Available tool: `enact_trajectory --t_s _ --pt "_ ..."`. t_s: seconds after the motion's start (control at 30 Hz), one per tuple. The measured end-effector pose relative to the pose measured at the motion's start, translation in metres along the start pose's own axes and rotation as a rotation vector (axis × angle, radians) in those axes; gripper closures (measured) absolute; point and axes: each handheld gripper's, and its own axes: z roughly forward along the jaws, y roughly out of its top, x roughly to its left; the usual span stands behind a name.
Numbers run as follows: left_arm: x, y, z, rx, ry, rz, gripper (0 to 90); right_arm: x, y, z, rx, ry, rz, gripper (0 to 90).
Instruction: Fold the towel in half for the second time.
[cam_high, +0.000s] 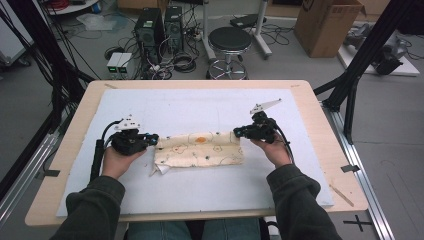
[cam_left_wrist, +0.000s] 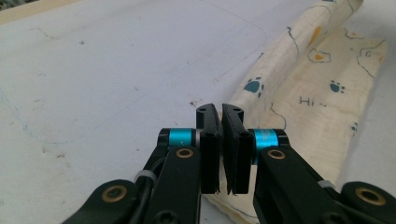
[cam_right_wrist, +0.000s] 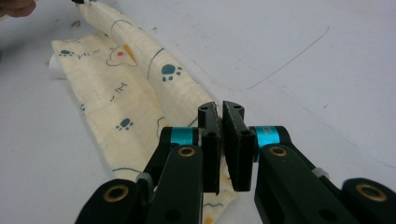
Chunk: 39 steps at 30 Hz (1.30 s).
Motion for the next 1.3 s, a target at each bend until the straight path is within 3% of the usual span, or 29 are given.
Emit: enact_trajectory --t_s 0.27,0.63,0.97,1.3 --pt "-0.005 -0.002 -0.002 -0.002 -0.006 0.015 85.2 0.001 -0.013 -0.003 -0.004 0.017 0.027 85.6" --pt "-0.012 -0.015 -0.004 0.001 -0.018 0.008 85.2 0.009 -0.024 -0.001 -0.002 0.032 0.013 85.6" --pt "-0.02 -0.027 -0.005 0.021 -0.034 0.029 85.1 0.015 -0.031 -0.005 -0.002 0.038 0.004 85.6" --pt "-0.027 -0.027 -0.009 0.045 -0.046 0.066 85.1 0.019 -0.038 -0.006 0.012 0.04 0.001 85.5"
